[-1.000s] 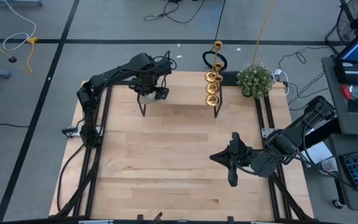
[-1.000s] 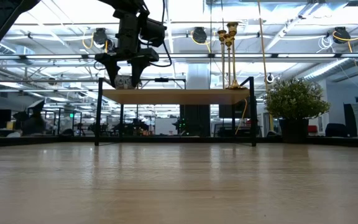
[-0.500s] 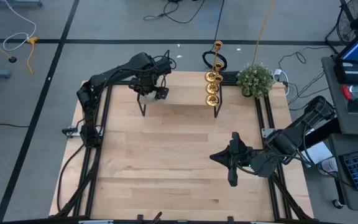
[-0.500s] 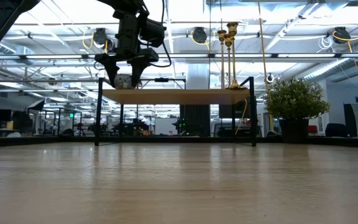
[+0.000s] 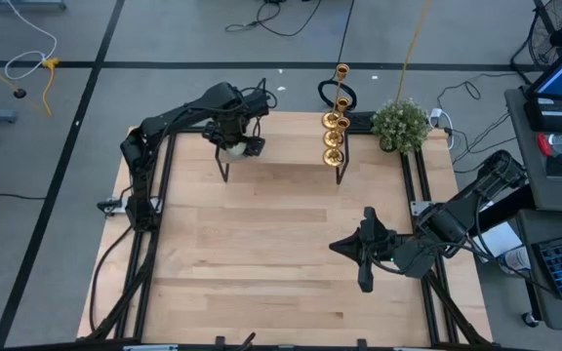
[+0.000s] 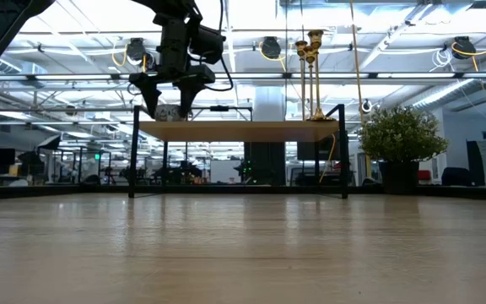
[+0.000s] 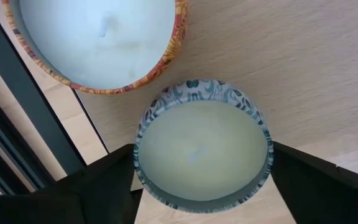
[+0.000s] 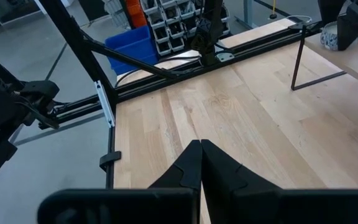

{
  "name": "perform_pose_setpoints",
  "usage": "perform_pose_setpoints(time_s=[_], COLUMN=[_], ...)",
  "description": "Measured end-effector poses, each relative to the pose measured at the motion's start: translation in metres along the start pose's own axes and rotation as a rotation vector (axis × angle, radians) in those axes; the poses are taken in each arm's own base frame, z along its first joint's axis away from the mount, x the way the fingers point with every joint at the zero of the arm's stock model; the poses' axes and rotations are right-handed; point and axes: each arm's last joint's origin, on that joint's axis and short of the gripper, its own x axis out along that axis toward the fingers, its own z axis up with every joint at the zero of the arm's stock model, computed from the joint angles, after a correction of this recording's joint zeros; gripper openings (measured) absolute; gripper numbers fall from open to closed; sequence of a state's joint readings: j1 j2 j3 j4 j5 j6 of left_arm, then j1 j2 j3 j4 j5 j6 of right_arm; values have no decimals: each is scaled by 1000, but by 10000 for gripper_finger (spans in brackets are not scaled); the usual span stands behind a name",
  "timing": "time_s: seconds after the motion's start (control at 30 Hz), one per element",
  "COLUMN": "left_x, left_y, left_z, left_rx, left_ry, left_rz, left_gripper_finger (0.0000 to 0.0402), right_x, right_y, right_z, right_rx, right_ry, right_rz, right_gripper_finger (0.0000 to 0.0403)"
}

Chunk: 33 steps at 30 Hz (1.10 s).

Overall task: Pick & Place candle stick holders
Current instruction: Put the white patterned scented candle on the shelf aligned with the yellow patterned scented candle

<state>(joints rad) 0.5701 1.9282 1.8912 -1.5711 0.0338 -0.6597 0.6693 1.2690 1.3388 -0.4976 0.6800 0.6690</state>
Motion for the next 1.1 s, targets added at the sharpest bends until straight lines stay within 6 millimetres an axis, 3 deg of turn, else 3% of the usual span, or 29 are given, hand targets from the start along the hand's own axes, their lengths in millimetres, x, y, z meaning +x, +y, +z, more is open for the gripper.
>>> perform_pose_setpoints(time_s=[0.23,0.47,0.77,0.93,1.1], left_x=[0,-17,-53,-54,-34], left_y=[-3,0,24,8,-17], left_z=[-2,-15,-33,-39,-33], left_rx=[11,24,-32,76,220], left_ry=[-4,-53,-142,-153,-91], left_rz=[5,-18,-111,-191,-216], left_gripper_finger=[377,339,291,225,100], right_x=[0,-1,-3,-2,1], right_y=[0,-1,-3,-4,-6], right_z=[0,0,4,4,7], right_rx=[-5,-13,-10,-12,-1], right_ry=[2,7,-9,-12,-22], right_rz=[0,0,3,-2,-14], right_gripper_finger=[0,0,0,0,0])
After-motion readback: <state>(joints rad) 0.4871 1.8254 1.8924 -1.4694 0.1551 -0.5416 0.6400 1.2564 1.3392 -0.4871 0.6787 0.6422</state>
